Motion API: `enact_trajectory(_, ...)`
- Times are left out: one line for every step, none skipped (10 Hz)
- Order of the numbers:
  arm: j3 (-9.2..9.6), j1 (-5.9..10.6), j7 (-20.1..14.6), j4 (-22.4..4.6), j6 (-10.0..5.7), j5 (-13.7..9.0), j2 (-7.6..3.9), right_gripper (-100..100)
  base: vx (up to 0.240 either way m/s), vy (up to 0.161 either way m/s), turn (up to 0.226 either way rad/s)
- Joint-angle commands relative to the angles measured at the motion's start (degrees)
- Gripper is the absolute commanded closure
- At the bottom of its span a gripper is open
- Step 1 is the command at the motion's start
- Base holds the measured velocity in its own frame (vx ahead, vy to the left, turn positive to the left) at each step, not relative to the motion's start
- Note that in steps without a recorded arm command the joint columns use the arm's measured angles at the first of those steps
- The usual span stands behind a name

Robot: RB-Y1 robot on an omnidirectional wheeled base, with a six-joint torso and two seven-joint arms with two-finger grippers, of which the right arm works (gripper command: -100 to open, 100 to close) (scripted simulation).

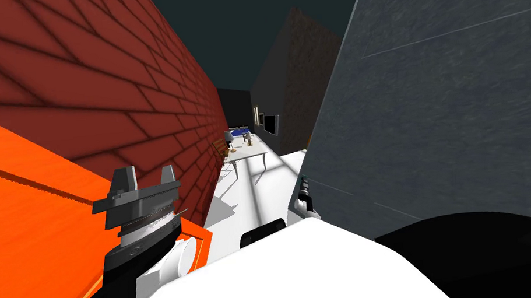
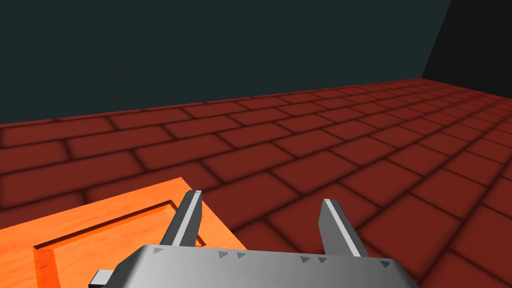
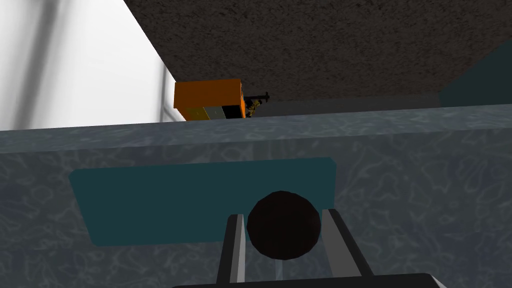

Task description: Push the door open

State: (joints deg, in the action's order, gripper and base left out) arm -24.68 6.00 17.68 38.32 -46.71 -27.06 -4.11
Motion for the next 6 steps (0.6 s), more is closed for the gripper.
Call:
enact_trajectory(-1.32, 0.75, 0.5, -0.9, -1.13, -0.9, -0.85, 100, 0.227, -0.09, -0.036)
enact_trajectory(-2.01, 0.69, 0.9, -0.9, -1.27, -1.5, -0.92, 100, 0.218, -0.07, -0.035)
enact_trajectory(-2.7, 0.63, 1.3, -0.9, -1.42, -2.0, -0.96, 100, 0.234, -0.057, -0.042)
enact_trajectory(-3.67, 0.54, 1.8, -0.9, -1.63, -2.8, -0.98, 100, 0.228, -0.04, -0.047)
enact_trajectory(-3.67, 0.54, 1.8, -0.9, -1.63, -2.8, -0.98, 100, 0.149, -0.036, -0.037)
enact_trajectory(-3.67, 0.54, 1.8, -0.9, -1.63, -2.8, -0.98, 100, 0.053, -0.035, -0.007)
